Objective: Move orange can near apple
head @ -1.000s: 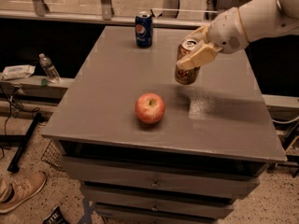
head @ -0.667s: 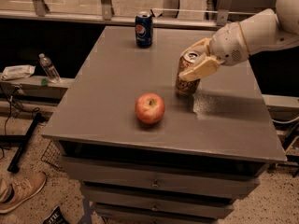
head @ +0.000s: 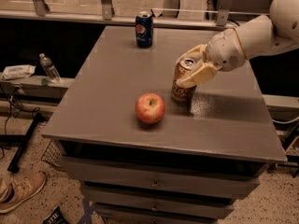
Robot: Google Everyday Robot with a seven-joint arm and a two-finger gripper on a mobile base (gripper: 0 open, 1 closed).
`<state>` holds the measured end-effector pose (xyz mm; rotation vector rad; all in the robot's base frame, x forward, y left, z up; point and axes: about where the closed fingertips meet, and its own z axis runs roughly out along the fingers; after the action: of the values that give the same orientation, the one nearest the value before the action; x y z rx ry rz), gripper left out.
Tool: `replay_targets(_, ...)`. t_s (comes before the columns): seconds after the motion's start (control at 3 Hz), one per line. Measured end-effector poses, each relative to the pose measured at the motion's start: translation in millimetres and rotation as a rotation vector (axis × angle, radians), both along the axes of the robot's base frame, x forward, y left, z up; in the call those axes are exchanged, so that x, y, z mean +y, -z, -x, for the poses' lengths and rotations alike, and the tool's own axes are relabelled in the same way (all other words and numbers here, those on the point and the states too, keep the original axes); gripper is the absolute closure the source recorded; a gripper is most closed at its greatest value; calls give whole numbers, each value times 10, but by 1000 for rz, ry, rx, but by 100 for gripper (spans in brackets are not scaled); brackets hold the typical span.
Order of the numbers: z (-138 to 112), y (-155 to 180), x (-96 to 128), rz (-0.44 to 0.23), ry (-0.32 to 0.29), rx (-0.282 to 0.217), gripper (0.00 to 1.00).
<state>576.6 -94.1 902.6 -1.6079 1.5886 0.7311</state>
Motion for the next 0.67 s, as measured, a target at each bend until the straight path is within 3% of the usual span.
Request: replay_targets(0.67,185,-40,243,-1,-97,-2,100)
